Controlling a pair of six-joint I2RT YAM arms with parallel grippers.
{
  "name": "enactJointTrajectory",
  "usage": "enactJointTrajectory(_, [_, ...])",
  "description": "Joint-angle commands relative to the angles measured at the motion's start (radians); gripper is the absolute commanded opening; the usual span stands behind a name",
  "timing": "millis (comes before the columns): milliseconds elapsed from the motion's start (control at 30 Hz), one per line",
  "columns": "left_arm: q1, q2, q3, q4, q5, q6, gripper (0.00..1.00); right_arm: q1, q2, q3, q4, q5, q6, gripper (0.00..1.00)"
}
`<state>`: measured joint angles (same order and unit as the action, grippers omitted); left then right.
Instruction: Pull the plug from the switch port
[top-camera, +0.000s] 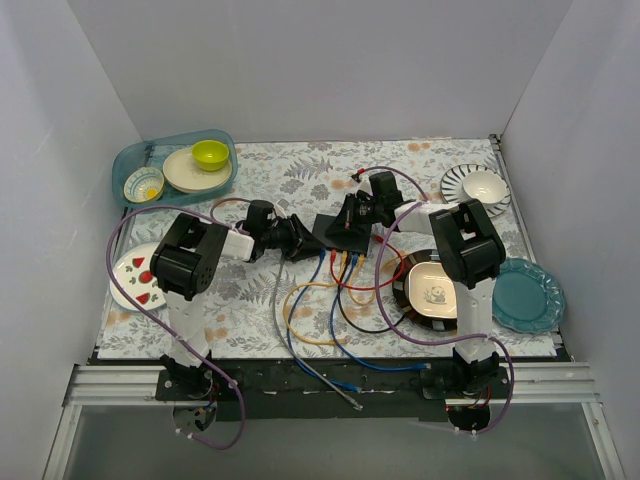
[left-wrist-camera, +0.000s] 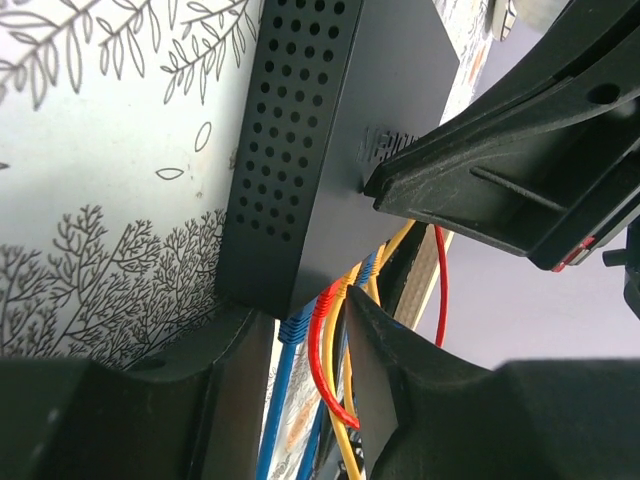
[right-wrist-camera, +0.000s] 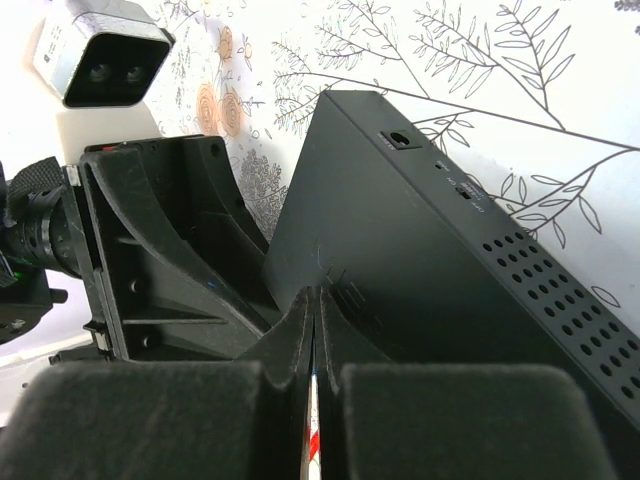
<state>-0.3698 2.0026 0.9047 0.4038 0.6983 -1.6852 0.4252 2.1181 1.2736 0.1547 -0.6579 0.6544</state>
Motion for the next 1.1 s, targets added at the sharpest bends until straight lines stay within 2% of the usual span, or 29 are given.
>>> enactJointTrajectory(0, [-0.015,0.028,0.022,0.0,-0.022,0.004,0.34,-0.006,0.088,-0.039,-0.202,0.185,-0.088,0.01])
enactJointTrajectory(233, [-0.026,0.042,0.023,-0.022,-0.042,0.025,0.22,-0.003,0.091,-0.031,-0.21,0.184,-0.096,0.01])
enactJointTrajectory(267, [-0.027,0.047,0.026,-0.023,-0.04,0.025,0.17,-0.003,0.092,-0.031,-0.211,0.184,-0.098,0.01])
enactJointTrajectory(500, [-0.038,0.056,0.03,-0.02,-0.043,0.03,0.0,0.0,0.097,-0.019,-0.23,0.188,-0.108,0.01])
enactJointTrajectory(1067, [-0.038,-0.06,-0.141,-0.008,0.009,0.051,0.0,0.004,0.095,-0.017,-0.231,0.199,-0.11,0.01])
